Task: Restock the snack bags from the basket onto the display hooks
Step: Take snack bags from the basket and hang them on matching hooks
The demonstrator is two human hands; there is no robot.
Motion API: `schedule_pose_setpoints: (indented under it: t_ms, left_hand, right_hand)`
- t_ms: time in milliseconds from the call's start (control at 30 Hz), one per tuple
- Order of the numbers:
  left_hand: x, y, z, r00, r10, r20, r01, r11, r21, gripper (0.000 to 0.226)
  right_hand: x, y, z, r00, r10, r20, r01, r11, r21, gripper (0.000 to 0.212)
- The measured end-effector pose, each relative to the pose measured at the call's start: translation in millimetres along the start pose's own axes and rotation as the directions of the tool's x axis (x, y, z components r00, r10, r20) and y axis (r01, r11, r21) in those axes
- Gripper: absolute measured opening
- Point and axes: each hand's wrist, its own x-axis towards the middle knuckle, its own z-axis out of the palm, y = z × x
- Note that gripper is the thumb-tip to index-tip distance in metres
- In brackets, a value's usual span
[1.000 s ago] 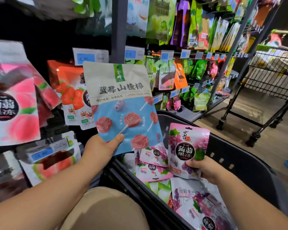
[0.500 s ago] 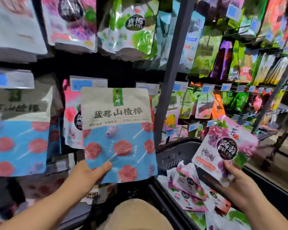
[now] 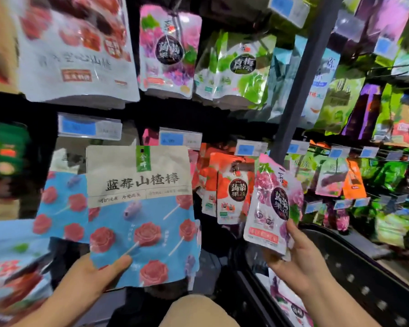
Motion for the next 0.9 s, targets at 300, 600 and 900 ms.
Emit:
schedule_pose_setpoints:
  t_ms: [300,600,900]
  left_hand:
    - [0.6,9.2,-41.2,0.988,0.047,-0.144,-0.036,0.996,0.081,0.042]
    - [-2.8,30.4,-82.9,0.977,0.102,-0.189,-0.092,0.994,0.06,0.025]
    - [-9.6,36.3,-92.4,0.993,0.006,-0.115,-0.01,1.0,-0.028,0.02]
  right_hand:
    - [27.0,46.5,66.1,0.97,-0.025,0.24,0.086,0.966,-0.246,0.082]
    - [45.3,46.0,118.7,0.918,-0.135,0.372,0.285,0.878,-0.384,0.067]
    - [44.3,34.0,165.0,0.862,-0.262,0.434,0.44,0.812,-0.383,0.066]
